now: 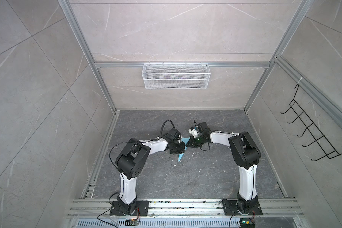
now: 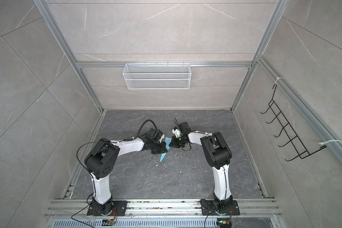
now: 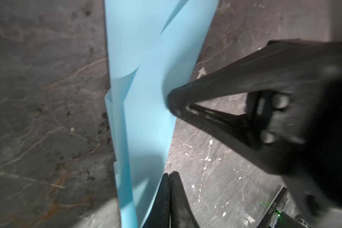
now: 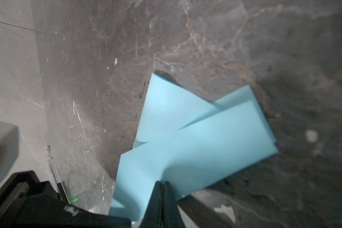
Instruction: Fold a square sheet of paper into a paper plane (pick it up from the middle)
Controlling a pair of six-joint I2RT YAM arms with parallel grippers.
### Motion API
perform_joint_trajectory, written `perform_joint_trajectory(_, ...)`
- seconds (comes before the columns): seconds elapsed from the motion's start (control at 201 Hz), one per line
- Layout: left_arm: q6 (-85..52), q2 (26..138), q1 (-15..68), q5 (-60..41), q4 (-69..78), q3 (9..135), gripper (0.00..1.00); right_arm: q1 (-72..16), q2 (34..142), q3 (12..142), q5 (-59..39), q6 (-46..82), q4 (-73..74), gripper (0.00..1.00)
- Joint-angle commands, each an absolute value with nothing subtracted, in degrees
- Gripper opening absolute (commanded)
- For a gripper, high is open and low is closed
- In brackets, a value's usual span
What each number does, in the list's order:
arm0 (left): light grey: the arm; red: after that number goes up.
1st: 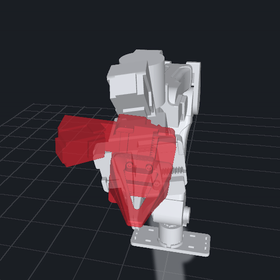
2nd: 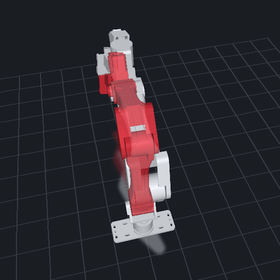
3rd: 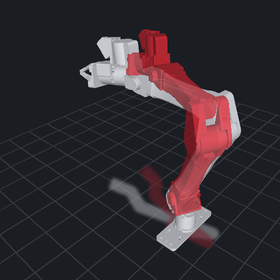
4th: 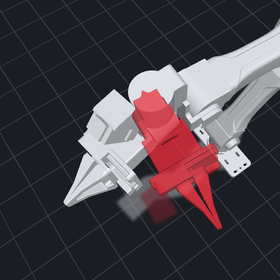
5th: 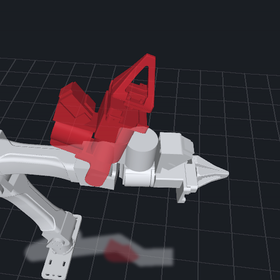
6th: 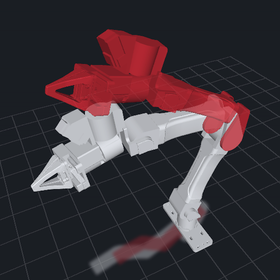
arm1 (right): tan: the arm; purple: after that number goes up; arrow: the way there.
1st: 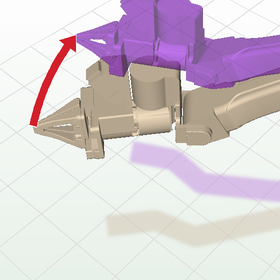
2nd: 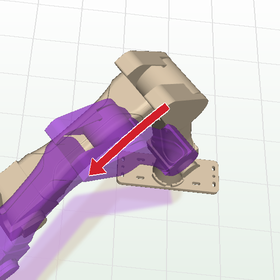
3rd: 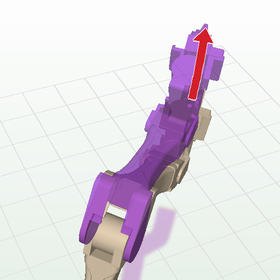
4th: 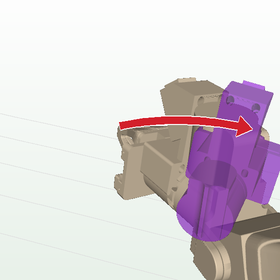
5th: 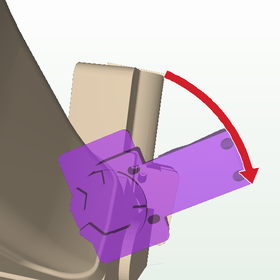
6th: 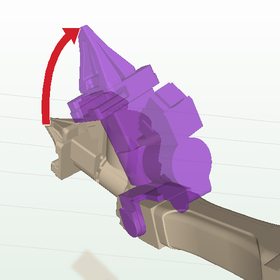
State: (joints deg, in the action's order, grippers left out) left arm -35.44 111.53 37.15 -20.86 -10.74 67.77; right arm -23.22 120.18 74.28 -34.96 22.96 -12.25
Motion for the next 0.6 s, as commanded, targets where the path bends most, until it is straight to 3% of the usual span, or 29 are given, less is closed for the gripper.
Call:
perform_joint_trajectory(0.0, -35.5, 111.8, 37.3, -19.5, -12.7, 67.2, 0.07, -23.3, 123.6, 73.9, -30.9, 23.4, -16.2, 0.07)
perform_joint_trajectory(0.592, -36.5, 107.5, 37.5, -17.2, -14.5, 60.1, 0.06, -23.3, 124.4, 74.7, -29.9, 22.9, -17.8, 0.08)
